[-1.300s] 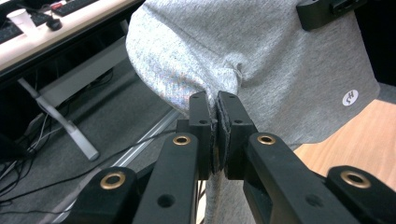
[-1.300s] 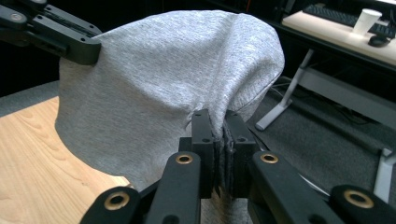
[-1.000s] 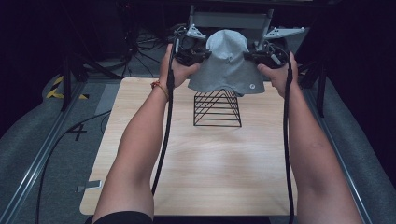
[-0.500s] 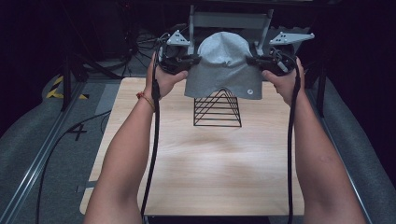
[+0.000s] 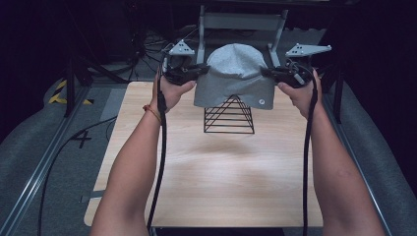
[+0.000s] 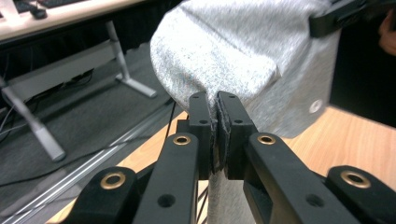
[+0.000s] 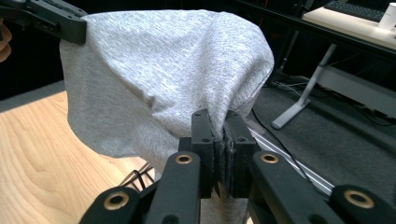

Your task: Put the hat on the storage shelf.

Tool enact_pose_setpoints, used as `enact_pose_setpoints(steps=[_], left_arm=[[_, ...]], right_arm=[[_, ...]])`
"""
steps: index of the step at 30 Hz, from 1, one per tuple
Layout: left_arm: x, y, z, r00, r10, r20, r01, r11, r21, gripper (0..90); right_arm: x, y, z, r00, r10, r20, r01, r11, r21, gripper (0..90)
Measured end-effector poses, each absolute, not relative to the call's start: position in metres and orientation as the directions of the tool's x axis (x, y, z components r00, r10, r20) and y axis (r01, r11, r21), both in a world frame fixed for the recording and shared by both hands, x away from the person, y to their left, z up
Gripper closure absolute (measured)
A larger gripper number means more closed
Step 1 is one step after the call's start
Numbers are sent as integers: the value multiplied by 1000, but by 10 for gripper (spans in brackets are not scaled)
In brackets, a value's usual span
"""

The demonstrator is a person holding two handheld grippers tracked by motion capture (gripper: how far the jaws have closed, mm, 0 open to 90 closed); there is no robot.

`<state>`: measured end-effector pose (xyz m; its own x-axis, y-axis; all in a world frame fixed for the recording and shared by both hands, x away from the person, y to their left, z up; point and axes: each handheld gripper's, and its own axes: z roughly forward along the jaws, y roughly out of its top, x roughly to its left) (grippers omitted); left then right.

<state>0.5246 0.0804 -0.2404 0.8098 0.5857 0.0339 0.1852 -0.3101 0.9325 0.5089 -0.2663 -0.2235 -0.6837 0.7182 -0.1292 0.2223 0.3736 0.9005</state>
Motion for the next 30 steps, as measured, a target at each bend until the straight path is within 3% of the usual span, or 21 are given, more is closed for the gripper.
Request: enact_pose_setpoints(steps=[20,24,30], left_arm=[[519,86,-249,824,567,4,186,-277,943,853],[519,80,-253,816,574,67,178,-359,916,853],[531,74,-281,813,581,31,221,-357,908,852]], right_arm=[[500,-276,-236,-684,718,-125,226,372,900,849],[502,-277,-243,-680,722,-129,240,385,891,848],[508,-276,-261,-679,726,-109,267,382,885,849]])
